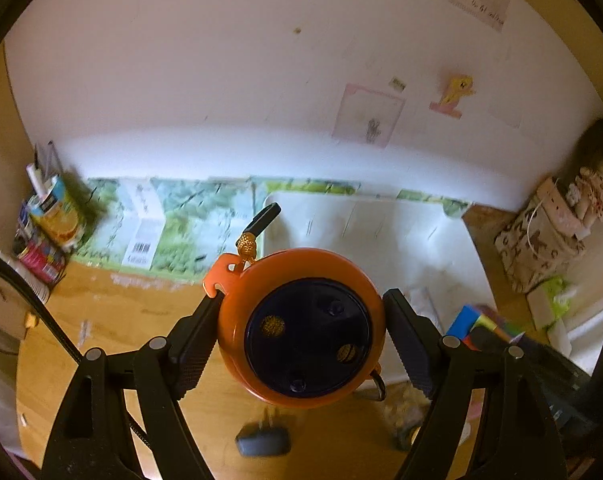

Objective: Organize rigid objects
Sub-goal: 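Lift the speaker and cube and carry both over the white tray, then lower the speaker and cube into the tray and open both tools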

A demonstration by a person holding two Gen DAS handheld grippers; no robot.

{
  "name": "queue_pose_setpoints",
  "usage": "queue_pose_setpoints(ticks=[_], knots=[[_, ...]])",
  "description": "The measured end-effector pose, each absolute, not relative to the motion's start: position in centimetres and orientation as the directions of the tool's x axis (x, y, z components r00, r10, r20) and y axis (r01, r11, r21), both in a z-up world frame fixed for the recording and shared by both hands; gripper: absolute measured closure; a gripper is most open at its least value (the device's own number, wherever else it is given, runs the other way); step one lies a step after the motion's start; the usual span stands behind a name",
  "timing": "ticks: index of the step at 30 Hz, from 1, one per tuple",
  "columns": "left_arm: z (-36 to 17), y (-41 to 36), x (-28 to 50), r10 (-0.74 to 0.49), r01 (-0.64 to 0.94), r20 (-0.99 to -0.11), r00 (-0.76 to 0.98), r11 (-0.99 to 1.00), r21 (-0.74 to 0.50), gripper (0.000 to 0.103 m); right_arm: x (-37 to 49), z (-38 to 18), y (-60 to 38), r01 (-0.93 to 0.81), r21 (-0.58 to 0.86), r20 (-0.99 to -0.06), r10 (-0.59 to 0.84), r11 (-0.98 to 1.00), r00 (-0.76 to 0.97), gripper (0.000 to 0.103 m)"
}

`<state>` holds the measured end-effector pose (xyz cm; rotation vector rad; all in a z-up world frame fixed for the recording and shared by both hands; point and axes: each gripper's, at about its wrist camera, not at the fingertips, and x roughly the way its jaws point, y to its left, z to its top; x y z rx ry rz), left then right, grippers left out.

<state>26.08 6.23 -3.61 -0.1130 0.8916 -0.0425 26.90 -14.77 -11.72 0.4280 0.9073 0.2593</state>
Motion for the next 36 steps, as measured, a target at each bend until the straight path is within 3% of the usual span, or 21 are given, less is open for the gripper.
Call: queue_pose_setpoints(ticks=[14,20,36], knots=[[-6.3,3.3,29.4,-0.148,0.071,-0.697,0.702,0.988,-0.139,0.021,30.3,-14.7,-12.8,-0.175,0.417,-0.713,0.44,0.892,0.546,0.047],[-7.9,2.8,30.7,-0.183,0.074,-0.708,0.682,0.981,-0.182,0.021,31.2,-16.0,-12.1,-0.2,0.409,-0.726,0.451,0.89,0.519,0.047],[-10.6,2.7,31.7,-0.137,0.008,-0.782,0.607,0.986,-0.167,0.02,32.2,-18.7,-12.0,-0.16,0.477,-0.758,0.496,0.864,0.423,0.043]])
